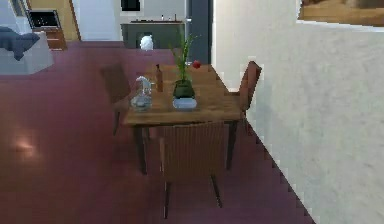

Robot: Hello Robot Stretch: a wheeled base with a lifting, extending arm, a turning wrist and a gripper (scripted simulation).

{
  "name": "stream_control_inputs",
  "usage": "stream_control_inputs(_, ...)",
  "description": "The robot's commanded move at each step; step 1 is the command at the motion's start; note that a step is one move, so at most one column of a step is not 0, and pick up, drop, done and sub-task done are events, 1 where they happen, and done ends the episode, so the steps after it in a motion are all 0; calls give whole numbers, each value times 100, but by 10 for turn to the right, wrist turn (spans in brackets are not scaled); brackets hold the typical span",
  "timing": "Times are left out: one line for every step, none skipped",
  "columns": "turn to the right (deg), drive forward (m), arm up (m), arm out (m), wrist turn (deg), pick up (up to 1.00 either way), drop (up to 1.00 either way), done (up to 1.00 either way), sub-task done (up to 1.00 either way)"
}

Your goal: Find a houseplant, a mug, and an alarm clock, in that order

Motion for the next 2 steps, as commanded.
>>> stream_control_inputs(0,65,0,0,0,0,0,0,0)
stream_control_inputs(0,0,0,0,0,0,0,0,100)
